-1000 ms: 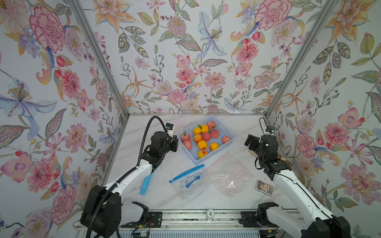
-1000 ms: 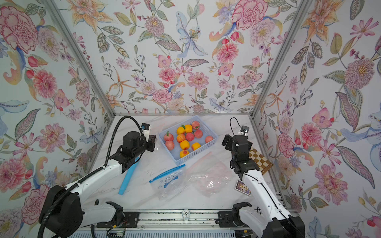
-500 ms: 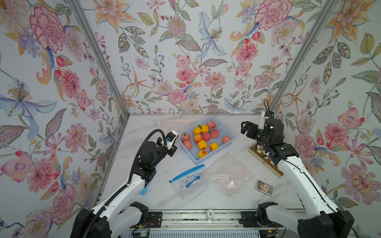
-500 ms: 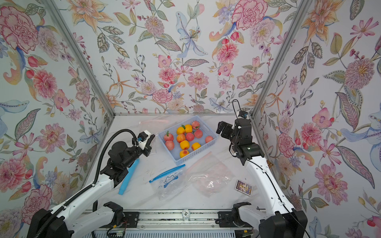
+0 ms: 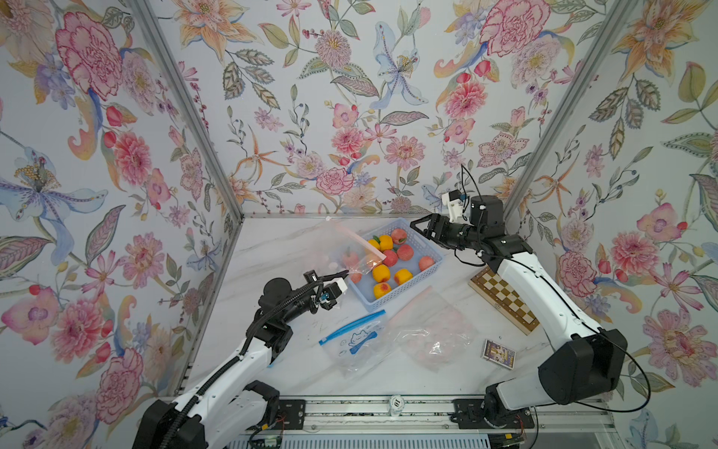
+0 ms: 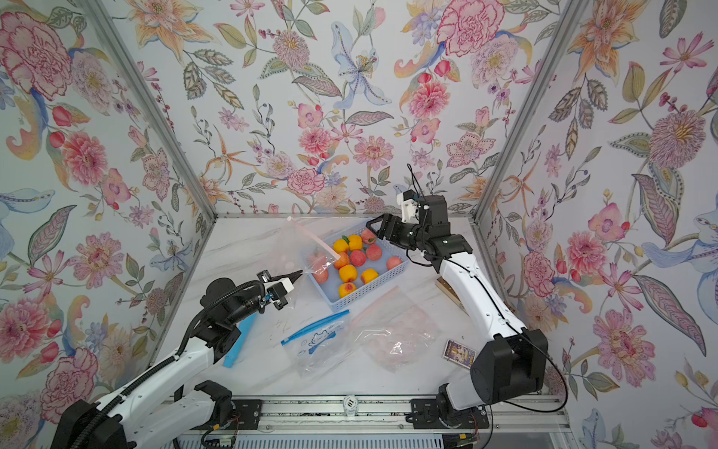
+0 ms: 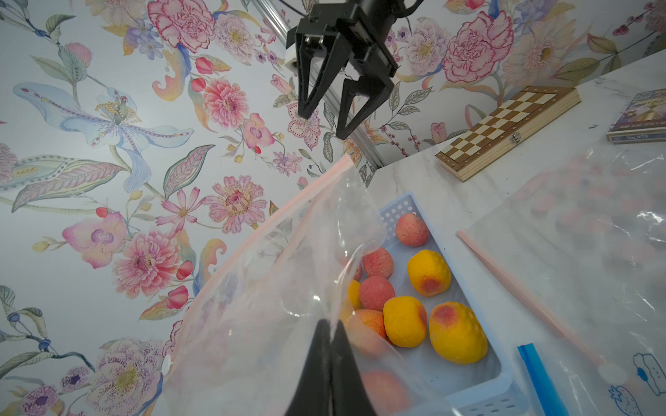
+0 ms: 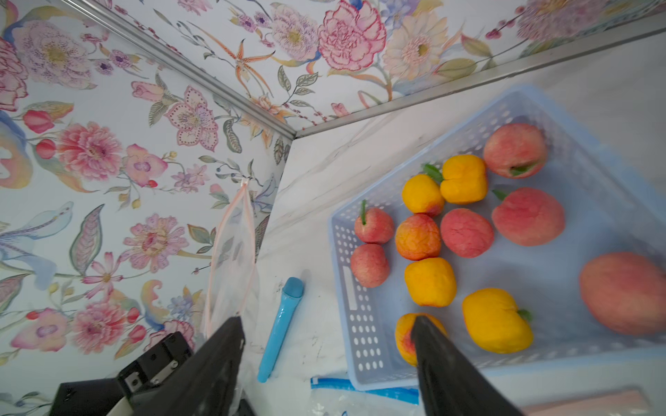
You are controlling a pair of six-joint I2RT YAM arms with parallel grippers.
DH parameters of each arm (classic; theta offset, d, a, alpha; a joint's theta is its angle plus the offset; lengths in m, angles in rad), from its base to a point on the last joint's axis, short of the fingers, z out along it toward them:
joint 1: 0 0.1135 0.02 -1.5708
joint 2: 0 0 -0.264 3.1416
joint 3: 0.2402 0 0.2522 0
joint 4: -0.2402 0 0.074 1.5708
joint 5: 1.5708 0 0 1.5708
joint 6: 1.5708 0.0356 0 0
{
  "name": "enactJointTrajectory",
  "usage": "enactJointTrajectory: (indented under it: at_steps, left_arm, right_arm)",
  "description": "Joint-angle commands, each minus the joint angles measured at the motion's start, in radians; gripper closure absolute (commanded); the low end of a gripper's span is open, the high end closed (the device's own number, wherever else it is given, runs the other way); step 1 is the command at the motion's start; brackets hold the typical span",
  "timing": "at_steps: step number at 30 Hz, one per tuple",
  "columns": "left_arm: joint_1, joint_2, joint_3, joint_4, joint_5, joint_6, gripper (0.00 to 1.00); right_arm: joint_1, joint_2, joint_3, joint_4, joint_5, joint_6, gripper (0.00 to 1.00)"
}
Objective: Place the peach in a zip-top bag and seal the zipper
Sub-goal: Open the zipper of the food storage bag at the center of the board.
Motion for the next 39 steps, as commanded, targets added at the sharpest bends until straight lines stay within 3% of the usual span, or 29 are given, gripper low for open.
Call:
enactJointTrajectory:
  at_steps: [1, 4, 12, 32, 39]
  left_arm:
    - [-0.012, -0.017, 0.01, 0.014, 0.068, 0.063, 1.0]
    - [-0.013, -0.016, 0.012, 0.008, 0.056, 0.074, 1.0]
    - [-0.015, -0.012, 0.012, 0.009, 0.037, 0.079, 1.0]
    - [-0.014, 0.04, 0.03, -0.019, 0.018, 0.1, 1.0]
    - [-0.016, 0.049, 0.031, -0.037, 0.007, 0.085, 1.0]
  right_arm:
    - [0.029, 0.067, 0.066, -0.039, -0.118, 0.002, 0.34]
    - [0.066, 0.129, 0.122, -0.061, -0.144, -0.011, 0.44]
    - [0.166, 0.262, 0.21, -0.069, -0.198, -0.022, 0.6]
    - [0.258, 0.343, 0.251, -0.052, -0.281, 0.015, 0.63]
    - [0.254, 0.332, 0.237, -0.051, -0.254, 0.006, 0.91]
